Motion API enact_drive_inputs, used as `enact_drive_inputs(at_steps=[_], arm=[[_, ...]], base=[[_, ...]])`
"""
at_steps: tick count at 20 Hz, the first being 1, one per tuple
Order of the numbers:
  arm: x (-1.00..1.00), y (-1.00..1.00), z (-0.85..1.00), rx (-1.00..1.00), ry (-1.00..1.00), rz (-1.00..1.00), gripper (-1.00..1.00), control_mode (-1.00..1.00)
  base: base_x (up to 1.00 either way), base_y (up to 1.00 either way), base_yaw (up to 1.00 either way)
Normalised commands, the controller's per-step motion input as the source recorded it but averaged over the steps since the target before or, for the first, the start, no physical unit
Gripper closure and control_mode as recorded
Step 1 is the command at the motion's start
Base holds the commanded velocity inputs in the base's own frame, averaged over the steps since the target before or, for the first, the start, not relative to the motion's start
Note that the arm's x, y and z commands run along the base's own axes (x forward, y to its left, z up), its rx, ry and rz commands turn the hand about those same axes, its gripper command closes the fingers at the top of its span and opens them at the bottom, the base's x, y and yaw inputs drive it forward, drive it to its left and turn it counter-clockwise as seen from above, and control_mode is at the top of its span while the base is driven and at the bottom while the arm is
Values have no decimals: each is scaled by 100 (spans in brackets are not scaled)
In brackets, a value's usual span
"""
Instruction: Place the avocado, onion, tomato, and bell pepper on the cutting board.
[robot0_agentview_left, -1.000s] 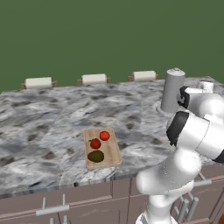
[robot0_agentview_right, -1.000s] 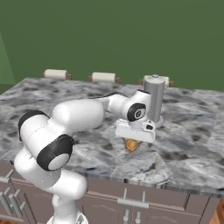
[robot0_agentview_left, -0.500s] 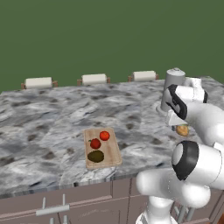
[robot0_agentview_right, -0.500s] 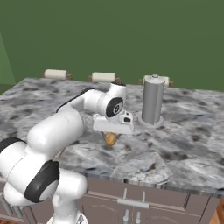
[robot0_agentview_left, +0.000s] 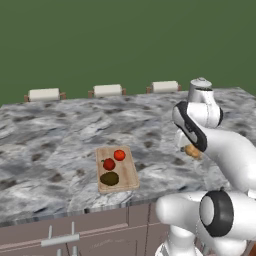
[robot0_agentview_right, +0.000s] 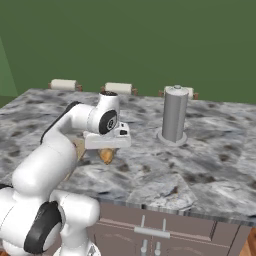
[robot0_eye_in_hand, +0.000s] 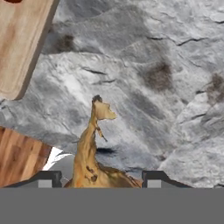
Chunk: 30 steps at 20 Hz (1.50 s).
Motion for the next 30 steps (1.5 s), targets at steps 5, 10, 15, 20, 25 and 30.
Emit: enact_drive_inputs(at_steps=[5, 10, 15, 20, 25, 30], arm=[[0, 54, 19, 0, -13, 12, 100, -100], [0, 36, 5, 0, -8, 12, 100, -100], [0, 42, 0, 0, -5, 12, 100, -100], [0, 43, 1, 0, -9, 11, 100, -100], [0, 43, 9, 0, -7, 10, 100, -100], [4, 43, 5, 0, -4, 10, 100, -100]], base=[[0, 0, 0], [0, 0, 0], [0, 0, 0], [0, 0, 0], [0, 0, 0], [0, 0, 0]])
